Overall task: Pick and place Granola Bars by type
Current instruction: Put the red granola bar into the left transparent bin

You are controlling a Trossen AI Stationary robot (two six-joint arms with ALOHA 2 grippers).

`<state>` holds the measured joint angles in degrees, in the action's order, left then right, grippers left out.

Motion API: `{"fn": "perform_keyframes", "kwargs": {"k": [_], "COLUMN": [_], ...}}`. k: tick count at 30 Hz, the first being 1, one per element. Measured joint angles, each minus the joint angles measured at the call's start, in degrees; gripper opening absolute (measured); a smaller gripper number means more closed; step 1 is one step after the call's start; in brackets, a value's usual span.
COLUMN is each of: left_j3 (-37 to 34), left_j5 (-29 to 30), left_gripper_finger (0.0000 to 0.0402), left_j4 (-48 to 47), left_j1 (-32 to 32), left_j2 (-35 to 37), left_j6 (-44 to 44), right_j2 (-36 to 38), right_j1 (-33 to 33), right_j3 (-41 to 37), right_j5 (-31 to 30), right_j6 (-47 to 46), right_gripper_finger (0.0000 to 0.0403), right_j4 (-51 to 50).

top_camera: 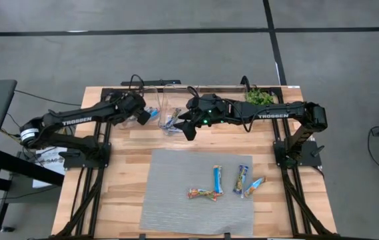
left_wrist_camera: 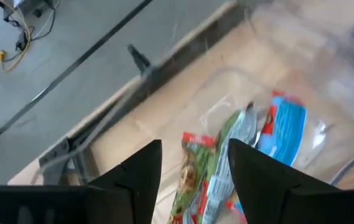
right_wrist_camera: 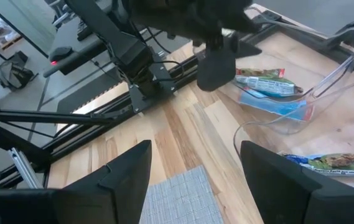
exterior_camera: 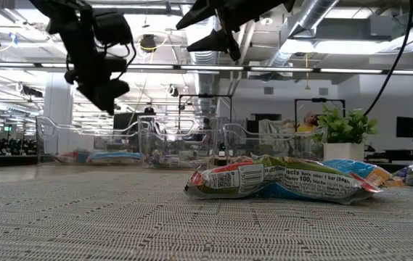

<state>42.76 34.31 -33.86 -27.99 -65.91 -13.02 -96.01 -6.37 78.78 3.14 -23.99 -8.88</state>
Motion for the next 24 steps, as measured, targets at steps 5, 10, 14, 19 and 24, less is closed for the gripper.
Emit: {"fn": "perform_keyframes", "kwargs": {"k": [5,10,14,19,24], "left_j3": [3.66,8.26,10.84,10.91,10.91], "left_j5": [-2.3,-8.42,-15.19,-26.47,-41.15], "left_gripper_finger": [0.0178,0.0178,0.0178,0.0178,0.0178], "left_j4": [0.28,1.8,7.61,17.19,21.66], "left_j1": [0.06,0.17,1.13,3.01,4.27], "left_j2": [2.15,7.53,13.48,20.28,23.76], "left_j6": [-0.04,-1.96,-2.73,-1.45,-1.07], "right_j2": [0.0,0.59,1.54,1.95,1.99], "right_j1": [-0.02,0.26,1.43,3.69,7.19], "right_j3": [0.0,0.0,0.05,0.09,0.03], "right_j5": [1.29,5.69,11.36,22.0,30.91], "right_j6": [-0.02,-1.05,-1.59,-3.51,-6.05], "right_gripper_finger": [0.0238,0.0238,0.0238,0.0238,0.0238], "right_j4": [0.05,-0.3,-2.41,-6.82,-10.58]}}
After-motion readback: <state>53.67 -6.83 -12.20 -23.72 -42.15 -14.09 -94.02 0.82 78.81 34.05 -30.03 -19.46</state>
